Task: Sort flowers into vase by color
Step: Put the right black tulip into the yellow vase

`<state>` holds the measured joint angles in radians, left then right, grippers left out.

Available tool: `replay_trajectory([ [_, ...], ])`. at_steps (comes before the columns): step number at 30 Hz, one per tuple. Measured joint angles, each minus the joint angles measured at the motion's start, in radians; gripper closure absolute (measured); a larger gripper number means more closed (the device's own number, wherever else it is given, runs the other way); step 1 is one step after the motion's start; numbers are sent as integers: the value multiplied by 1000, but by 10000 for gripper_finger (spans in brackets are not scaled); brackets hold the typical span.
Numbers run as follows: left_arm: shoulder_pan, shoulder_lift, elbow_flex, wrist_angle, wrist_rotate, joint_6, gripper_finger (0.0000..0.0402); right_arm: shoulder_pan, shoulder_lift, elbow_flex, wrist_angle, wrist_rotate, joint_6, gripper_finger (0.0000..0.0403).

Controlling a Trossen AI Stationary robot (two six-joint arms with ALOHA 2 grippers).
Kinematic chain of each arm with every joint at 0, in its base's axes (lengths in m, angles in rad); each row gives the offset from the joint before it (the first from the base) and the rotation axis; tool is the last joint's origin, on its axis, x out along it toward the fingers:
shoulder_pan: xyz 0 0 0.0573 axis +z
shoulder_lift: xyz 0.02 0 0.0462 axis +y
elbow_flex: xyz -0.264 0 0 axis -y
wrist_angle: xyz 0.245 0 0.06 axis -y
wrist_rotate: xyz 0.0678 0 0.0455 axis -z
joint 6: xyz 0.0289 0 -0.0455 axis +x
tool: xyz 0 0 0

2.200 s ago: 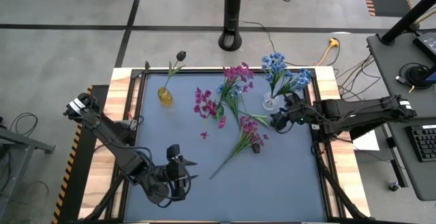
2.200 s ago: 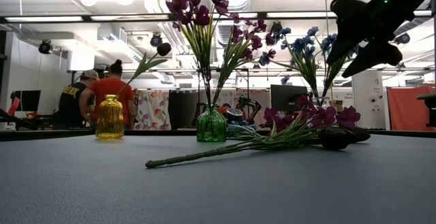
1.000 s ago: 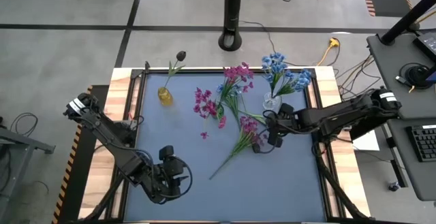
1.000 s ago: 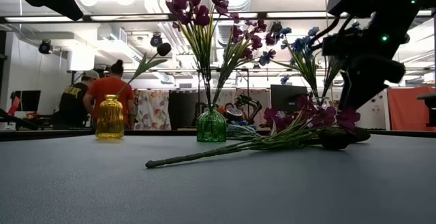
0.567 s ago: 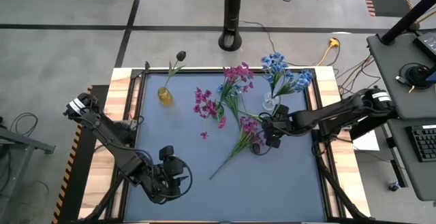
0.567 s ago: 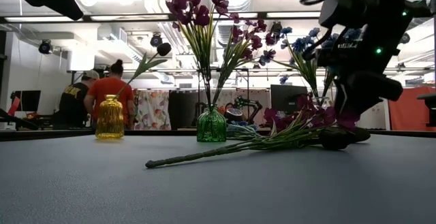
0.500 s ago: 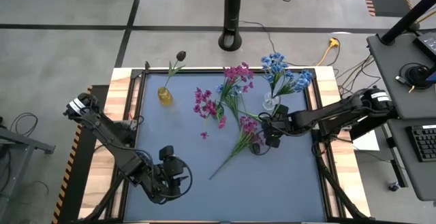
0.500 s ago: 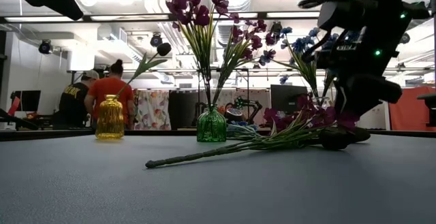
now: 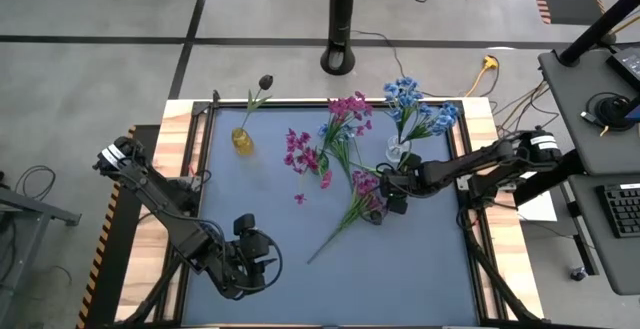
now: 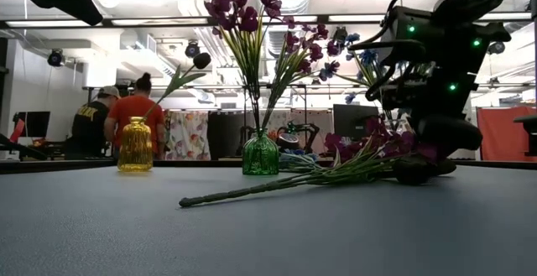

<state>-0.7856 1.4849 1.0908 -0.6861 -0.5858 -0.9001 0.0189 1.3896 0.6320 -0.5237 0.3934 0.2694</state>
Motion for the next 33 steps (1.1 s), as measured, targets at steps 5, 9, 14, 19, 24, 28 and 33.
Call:
replay_trajectory([
  [5,0,0,0,1,0,0,228,0,-9,0,-2,-35,9,211],
  [9,0,0,0,2,-1,0,228,0,-20,0,-16,-76,19,250],
  [14,0,0,0,4,-8,0,228,0,-20,0,-26,-111,38,308],
  [19,0,0,0,5,-8,0,228,0,-23,2,-64,-168,91,353],
  [24,0,0,0,4,-8,0,228,10,-22,27,-191,-207,148,374],
  [28,0,0,0,5,-8,0,228,30,-21,76,-288,-222,184,374],
  [33,0,0,0,5,-8,0,228,55,-21,127,-423,-244,254,374],
])
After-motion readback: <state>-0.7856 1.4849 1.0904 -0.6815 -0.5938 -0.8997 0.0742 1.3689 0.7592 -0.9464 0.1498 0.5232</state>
